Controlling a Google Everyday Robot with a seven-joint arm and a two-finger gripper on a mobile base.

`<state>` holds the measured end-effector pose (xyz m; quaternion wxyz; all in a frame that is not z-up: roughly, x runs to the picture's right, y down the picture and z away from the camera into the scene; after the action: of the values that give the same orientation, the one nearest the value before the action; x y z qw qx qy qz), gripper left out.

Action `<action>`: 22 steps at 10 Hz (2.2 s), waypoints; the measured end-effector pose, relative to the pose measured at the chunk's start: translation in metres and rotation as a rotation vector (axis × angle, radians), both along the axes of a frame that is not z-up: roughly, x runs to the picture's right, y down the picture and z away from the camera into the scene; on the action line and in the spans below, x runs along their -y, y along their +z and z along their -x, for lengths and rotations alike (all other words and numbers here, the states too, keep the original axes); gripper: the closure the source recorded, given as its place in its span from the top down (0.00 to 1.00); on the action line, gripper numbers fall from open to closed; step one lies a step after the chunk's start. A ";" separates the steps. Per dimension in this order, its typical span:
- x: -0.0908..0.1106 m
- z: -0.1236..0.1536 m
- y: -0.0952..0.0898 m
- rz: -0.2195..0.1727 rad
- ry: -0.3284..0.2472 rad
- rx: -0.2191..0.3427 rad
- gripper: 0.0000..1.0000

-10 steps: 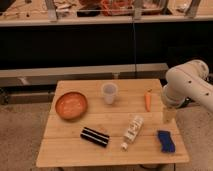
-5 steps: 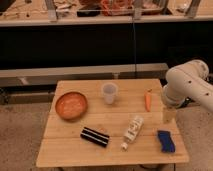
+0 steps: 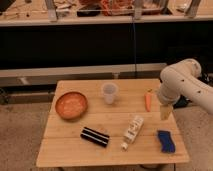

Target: Drag the pepper across the table

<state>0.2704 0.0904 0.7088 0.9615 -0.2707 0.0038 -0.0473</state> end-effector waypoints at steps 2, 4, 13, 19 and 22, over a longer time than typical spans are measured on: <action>-0.002 -0.002 0.003 -0.006 -0.023 0.007 0.80; 0.000 0.002 0.013 -0.003 -0.055 0.026 0.80; 0.006 0.007 0.063 0.004 -0.194 0.112 0.80; 0.003 -0.001 0.092 0.012 -0.260 0.153 0.80; 0.002 -0.007 0.105 0.017 -0.285 0.170 0.80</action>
<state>0.2777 0.0883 0.8135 0.9395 -0.2706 -0.0398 -0.2063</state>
